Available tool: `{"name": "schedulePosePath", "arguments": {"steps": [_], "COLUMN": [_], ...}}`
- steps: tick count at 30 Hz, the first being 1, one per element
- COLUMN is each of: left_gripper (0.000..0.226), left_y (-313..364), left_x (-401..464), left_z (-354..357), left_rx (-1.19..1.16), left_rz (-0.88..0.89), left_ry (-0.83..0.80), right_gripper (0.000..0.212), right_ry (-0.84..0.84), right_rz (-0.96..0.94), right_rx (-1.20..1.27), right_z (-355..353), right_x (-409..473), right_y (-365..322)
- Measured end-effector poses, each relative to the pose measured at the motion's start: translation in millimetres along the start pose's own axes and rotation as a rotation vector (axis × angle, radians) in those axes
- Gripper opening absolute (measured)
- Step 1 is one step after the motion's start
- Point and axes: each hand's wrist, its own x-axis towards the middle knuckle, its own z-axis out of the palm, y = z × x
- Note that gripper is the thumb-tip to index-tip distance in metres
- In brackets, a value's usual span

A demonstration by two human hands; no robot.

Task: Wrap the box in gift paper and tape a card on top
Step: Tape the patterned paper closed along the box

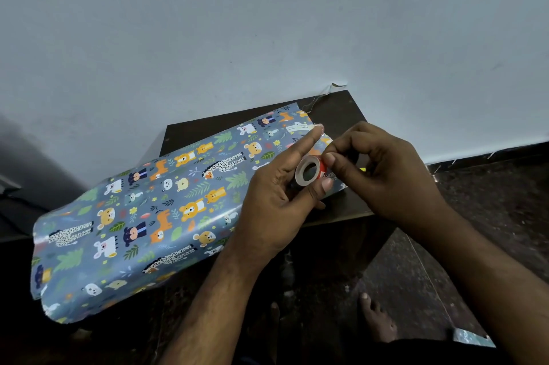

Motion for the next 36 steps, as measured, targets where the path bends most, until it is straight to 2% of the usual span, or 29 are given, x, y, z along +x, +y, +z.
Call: {"name": "schedulePosePath", "arguments": {"steps": [11, 14, 20, 24, 28, 32, 36], "left_gripper": [0.059, 0.055, 0.054, 0.049, 0.044, 0.05, 0.044], "left_y": [5, 8, 12, 15, 15, 16, 16], "left_x": [0, 0, 5, 6, 10, 8, 10], "left_z": [4, 4, 10, 10, 9, 17, 22], "left_rx": [-0.239, -0.27, -0.395, -0.58, -0.67, -0.756, -0.778], "left_rz": [-0.04, -0.079, -0.095, -0.162, -0.191, -0.207, -0.23], "left_ry": [-0.001, 0.045, 0.136, 0.178, 0.212, 0.221, 0.218], "right_gripper": [0.01, 0.009, 0.019, 0.021, 0.013, 0.034, 0.033], "right_ry": [0.146, 0.16, 0.169, 0.143, 0.118, 0.074, 0.032], "right_rz": [0.046, -0.037, -0.267, -0.299, -0.263, -0.246, -0.308], "right_rx": [-0.115, -0.161, -0.475, -0.495, -0.474, -0.435, -0.43], "right_z": [14, 13, 12, 10, 14, 13, 7], "right_x": [0, -1, -2, -3, -5, -3, -3], "right_y": [6, 1, -10, -9, -7, -2, 2]}}
